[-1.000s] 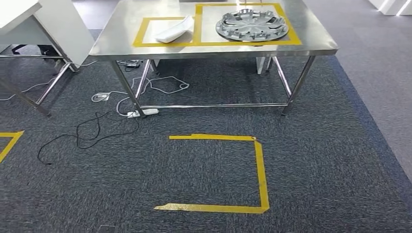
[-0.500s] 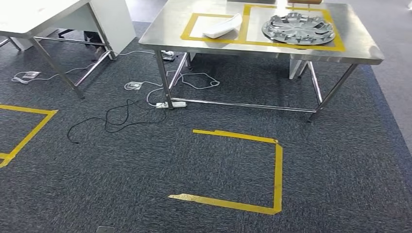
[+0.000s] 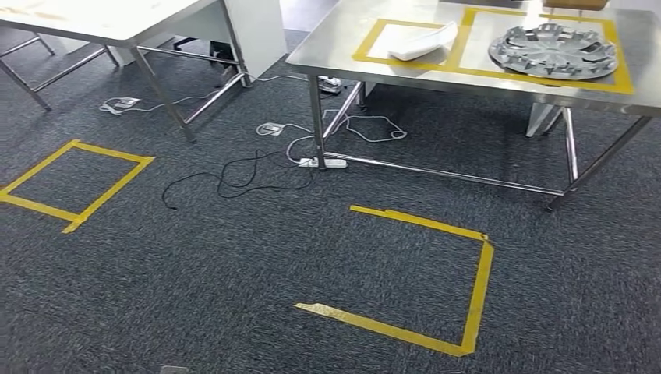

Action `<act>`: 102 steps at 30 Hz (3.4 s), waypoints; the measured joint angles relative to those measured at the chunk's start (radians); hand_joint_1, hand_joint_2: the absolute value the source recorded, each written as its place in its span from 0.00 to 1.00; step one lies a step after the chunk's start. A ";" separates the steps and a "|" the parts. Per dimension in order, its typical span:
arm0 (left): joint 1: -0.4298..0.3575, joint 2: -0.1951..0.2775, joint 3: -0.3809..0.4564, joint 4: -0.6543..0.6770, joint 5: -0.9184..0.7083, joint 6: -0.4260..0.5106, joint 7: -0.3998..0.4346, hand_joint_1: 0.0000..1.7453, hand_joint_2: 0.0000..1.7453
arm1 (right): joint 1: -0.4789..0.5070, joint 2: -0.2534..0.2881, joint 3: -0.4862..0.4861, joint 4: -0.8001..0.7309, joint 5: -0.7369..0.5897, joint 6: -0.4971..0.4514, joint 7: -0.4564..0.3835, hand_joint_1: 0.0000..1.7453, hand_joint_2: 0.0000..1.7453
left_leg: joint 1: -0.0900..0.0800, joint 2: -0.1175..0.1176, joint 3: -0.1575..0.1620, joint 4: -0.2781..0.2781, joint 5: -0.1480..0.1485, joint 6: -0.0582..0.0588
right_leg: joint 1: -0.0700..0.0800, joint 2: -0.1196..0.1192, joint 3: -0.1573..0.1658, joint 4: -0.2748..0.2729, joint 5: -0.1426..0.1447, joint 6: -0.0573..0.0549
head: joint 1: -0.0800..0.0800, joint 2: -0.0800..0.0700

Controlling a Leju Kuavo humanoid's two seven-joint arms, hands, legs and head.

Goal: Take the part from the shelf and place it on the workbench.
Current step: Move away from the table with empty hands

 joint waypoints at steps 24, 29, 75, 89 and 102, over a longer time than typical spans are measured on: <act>0.021 -0.058 0.002 0.000 -0.020 0.001 -0.007 0.00 0.00 | 0.003 0.003 0.036 0.000 0.047 -0.011 0.036 0.00 0.00 | -0.007 -0.090 0.037 -0.147 0.063 0.017 | -0.010 0.116 -0.001 0.009 -0.006 0.012 | 0.004 0.000; 0.022 -0.059 0.002 -0.001 -0.028 -0.002 -0.008 0.00 0.00 | 0.010 0.003 0.037 0.000 0.049 -0.012 0.040 0.00 0.00 | -0.001 -0.011 -0.064 0.079 -0.032 0.003 | -0.005 0.027 -0.004 0.008 -0.008 0.006 | -0.004 0.000; 0.032 -0.086 0.066 -0.045 -0.114 -0.028 -0.016 0.00 0.00 | 0.001 0.010 0.057 0.001 0.075 -0.009 0.033 0.00 0.00 | -0.009 -0.050 0.074 -0.189 0.074 0.061 | -0.004 0.068 -0.129 0.313 -0.167 0.051 | 0.017 0.000; 0.029 -0.092 0.094 -0.049 -0.147 -0.033 -0.017 0.00 0.00 | 0.004 0.012 0.056 0.001 0.075 -0.010 0.029 0.00 0.00 | 0.000 -0.021 -0.062 0.069 -0.049 0.005 | 0.000 0.038 0.009 -0.001 -0.015 -0.002 | 0.011 0.000; 0.029 -0.094 0.114 -0.052 -0.160 -0.033 -0.017 0.00 0.00 | -0.002 0.013 0.057 0.000 0.080 -0.010 0.026 0.00 0.00 | 0.000 -0.004 0.064 -0.172 0.063 0.048 | -0.009 0.038 -0.042 0.187 -0.156 0.047 | 0.023 0.000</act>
